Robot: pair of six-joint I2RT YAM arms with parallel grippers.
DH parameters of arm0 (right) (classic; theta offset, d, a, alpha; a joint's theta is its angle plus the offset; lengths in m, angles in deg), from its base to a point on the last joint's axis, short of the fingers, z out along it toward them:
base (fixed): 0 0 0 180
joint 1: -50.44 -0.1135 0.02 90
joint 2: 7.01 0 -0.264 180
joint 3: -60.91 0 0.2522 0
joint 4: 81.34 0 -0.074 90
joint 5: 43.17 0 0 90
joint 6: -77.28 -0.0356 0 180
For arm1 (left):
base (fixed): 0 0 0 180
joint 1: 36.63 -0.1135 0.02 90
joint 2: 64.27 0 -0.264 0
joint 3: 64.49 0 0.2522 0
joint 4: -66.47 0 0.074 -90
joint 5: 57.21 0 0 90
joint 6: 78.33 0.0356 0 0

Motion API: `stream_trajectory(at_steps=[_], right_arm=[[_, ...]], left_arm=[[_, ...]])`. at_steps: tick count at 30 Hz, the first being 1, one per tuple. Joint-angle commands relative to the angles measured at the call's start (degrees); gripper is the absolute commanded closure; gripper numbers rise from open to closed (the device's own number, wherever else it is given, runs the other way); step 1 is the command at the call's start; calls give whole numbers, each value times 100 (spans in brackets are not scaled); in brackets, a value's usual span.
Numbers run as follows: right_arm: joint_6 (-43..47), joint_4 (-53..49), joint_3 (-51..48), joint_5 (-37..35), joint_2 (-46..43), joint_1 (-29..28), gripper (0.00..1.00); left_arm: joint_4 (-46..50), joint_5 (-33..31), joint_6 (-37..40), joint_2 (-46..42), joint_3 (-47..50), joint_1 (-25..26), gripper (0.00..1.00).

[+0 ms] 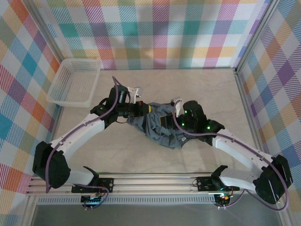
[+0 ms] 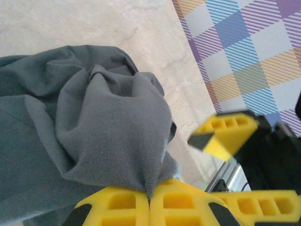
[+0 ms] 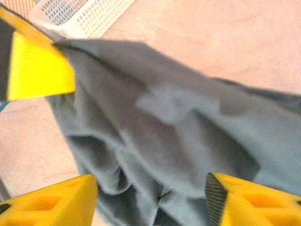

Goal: Fold the inside-out t-shirt

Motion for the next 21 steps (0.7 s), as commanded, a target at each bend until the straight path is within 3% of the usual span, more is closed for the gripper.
stream_trajectory(at_steps=[1,4,5,7,8,10,13,16,18,21], right_arm=[[683,304,294,864,553,108,34],[586,507,672,1568,1153,106,40],[508,488,811,1523,1334,106,51],[366,227,1068,1127,1500,118,91],[297,85,1146,1002,1466,121,100],[107,37,1113,1206,1200,136,100],[-331,222,918,2375,689,224,100],[-947,669,672,3366,412,402,100],[-1230,831,571,3560,362,520,100],[-1350,825,503,3417,380,671,100]], left_arm=[[-38,129,158,-234,43,-24,100],[5,155,162,-216,-4,-24,100],[44,115,168,-208,-23,-25,100],[191,-186,193,-235,-36,-25,100],[541,-558,226,-266,-63,-24,100],[1125,-1484,317,-253,-155,-90,100],[1697,-2653,728,44,-318,-292,100],[1442,-2097,979,236,-424,-433,97],[1135,-1642,1012,186,-418,-429,86],[961,-1553,1046,-80,-294,-433,65]])
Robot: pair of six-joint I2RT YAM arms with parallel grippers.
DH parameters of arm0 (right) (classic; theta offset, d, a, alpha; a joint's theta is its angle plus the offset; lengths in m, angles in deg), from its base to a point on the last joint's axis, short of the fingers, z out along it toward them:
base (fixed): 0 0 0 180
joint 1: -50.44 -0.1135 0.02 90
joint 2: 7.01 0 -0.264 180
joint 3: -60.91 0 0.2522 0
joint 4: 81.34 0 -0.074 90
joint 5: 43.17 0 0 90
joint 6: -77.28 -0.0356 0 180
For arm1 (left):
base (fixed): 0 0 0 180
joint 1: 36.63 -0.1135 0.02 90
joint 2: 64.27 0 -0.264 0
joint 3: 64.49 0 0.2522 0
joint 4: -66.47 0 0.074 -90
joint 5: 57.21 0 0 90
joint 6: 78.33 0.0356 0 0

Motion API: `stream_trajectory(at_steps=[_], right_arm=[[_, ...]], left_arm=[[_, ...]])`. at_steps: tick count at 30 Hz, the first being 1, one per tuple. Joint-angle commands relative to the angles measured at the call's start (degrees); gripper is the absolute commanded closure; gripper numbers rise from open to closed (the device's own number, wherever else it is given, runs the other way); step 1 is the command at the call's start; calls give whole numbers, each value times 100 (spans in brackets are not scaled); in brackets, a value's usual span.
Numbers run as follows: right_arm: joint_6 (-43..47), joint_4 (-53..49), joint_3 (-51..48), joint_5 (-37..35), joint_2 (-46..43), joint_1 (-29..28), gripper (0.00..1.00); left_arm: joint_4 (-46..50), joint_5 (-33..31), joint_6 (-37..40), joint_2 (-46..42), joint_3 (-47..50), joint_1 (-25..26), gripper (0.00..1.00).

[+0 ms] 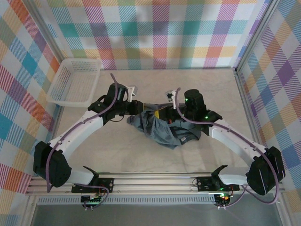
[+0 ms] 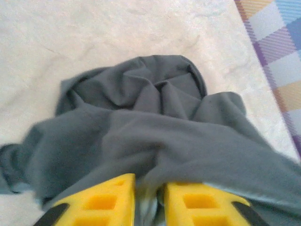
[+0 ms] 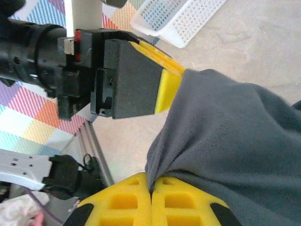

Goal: Fold the inside-out t-shirt

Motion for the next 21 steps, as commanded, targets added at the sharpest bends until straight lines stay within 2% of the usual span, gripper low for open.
stream_trajectory(at_steps=[1,5,9,11,14,18,21], right_arm=[[-420,251,-65,479,-127,169,100],[-459,145,-30,362,-18,321,100],[-399,68,78,546,86,344,100],[-394,70,128,732,142,344,100],[-407,232,137,1186,161,348,100],[-431,260,111,1409,29,336,100],[-557,415,33,1538,-106,335,100]], left_arm=[[-108,-271,167,-357,208,-158,59],[-545,-102,-104,-1207,1075,-57,49],[-1087,75,-521,-1479,1615,293,41],[-1188,103,-530,-1236,1588,524,31],[-1393,99,-747,-674,1312,625,21],[-1048,-605,-715,70,690,609,16],[-1415,-138,-524,499,515,598,17]])
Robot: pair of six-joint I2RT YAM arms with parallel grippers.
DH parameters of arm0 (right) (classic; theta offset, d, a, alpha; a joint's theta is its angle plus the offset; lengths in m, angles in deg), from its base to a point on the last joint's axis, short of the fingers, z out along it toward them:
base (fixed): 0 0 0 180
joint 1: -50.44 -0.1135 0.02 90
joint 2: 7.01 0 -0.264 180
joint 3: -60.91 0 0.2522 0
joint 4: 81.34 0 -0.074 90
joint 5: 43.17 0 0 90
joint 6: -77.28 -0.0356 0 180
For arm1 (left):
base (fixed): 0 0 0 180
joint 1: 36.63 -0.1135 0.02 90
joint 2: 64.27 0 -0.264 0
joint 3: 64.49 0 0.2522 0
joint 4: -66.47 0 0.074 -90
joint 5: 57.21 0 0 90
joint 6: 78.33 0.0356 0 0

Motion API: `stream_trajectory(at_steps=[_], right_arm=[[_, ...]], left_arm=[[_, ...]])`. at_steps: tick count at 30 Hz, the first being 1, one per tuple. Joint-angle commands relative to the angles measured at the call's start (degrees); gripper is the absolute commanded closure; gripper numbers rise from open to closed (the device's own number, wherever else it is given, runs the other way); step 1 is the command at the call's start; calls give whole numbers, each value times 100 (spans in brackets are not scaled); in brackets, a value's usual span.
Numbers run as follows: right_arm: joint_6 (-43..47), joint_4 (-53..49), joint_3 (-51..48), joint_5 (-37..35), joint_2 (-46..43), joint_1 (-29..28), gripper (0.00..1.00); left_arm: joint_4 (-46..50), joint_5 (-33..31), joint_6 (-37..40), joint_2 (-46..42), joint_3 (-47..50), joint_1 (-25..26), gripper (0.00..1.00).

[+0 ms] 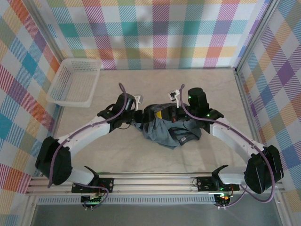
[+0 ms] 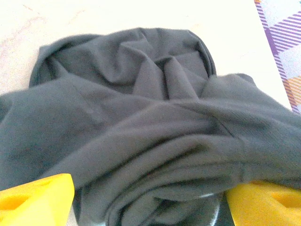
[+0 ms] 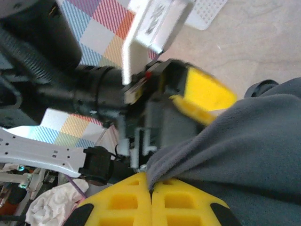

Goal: Fold the inside-out t-shirt

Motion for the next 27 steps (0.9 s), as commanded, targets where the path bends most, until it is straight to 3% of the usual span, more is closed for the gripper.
stream_trajectory(at_steps=[1,5,7,9,11,12,16,18,21,24,26,27], right_arm=[[-111,387,58,477,-276,-1,100],[-112,367,85,537,-301,9,100],[-117,392,92,559,-314,18,100],[-120,335,78,357,-395,97,100],[-223,240,-52,-261,-640,306,100],[-260,118,-117,-629,-773,443,100],[-326,-859,-533,-2196,-1456,1275,100],[-256,-1124,-819,-2437,-1611,1593,100],[3,-1381,-1126,-2391,-1492,1635,100],[-101,-1363,-1462,-2278,-1433,1635,82],[-13,-1446,-1469,-2179,-1518,1599,56],[95,-1423,-1466,-2136,-1598,1528,51]], left_arm=[[-526,384,137,337,-284,-14,16],[-536,510,248,794,-355,95,17],[-482,347,201,892,-343,88,25],[-408,170,153,891,-345,78,52],[-313,128,141,824,-363,22,89],[-240,94,139,765,-356,-6,100],[108,-2,209,207,-160,-247,100],[165,91,284,-148,30,-293,100],[39,732,350,-422,216,-286,100],[-128,1074,278,-502,342,-189,100],[-375,1258,165,-487,416,-115,100],[-456,1315,113,-460,419,-92,100]])
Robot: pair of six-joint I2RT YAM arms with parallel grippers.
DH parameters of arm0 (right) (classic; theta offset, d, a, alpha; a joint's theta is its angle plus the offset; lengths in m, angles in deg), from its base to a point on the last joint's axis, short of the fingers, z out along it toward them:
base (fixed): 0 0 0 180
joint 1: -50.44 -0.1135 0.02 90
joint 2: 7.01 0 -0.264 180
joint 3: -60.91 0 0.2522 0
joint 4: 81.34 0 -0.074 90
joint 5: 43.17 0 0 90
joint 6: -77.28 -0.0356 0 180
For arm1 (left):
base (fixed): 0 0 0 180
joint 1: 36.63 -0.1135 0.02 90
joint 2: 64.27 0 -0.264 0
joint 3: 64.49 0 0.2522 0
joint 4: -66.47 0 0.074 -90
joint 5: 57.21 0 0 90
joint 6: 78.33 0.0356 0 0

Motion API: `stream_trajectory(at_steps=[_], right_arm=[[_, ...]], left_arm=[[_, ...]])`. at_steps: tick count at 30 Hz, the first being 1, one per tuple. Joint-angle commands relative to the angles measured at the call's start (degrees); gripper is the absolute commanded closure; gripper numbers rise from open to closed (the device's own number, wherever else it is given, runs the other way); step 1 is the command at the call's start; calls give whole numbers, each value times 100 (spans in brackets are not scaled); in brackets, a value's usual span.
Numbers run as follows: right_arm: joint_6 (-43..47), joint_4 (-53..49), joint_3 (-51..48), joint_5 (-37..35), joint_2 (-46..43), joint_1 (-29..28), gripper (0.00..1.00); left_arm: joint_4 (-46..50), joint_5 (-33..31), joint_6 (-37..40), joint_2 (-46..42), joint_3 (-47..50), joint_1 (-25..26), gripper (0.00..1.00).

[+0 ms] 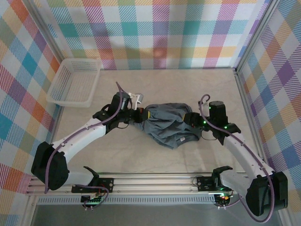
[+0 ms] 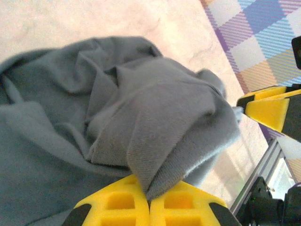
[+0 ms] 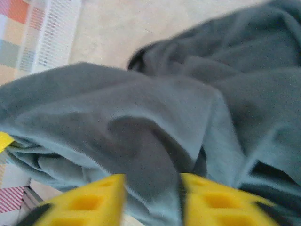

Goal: Fold the inside-out t-shirt

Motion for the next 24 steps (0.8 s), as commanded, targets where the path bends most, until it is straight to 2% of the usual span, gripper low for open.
stream_trajectory(at_steps=[1,4,6,9,13,14,15,17,18,20,21,24], right_arm=[[367,-41,29,-54,-280,-203,47],[1225,331,15,-547,-543,-1013,35],[1939,677,58,-775,-407,-1489,28],[2736,896,384,-874,213,-1874,25],[3087,1070,955,-882,1307,-1936,28],[3112,1063,1118,-795,1547,-1938,33],[3047,1008,1299,-710,1746,-1938,46],[2769,770,1638,-305,1890,-1931,84],[2605,676,1753,100,1826,-1929,96],[2156,769,1754,1018,1526,-1877,100],[1743,1048,1638,1601,1319,-1815,100],[140,2601,1120,2900,897,-1538,100]], left_arm=[[-289,404,-122,70,116,84,100],[-271,445,-54,133,-16,161,100],[-136,400,36,145,-144,174,100],[7,408,142,110,-305,183,100],[9,649,233,24,-469,192,100],[15,685,278,13,-514,191,100],[40,716,360,19,-556,186,100],[382,351,642,84,-702,192,100],[712,-184,819,163,-788,184,100],[1111,-1431,1106,466,-858,110,100],[1044,-1741,1242,692,-814,-5,100],[510,-1721,1418,1261,-764,-214,100]])
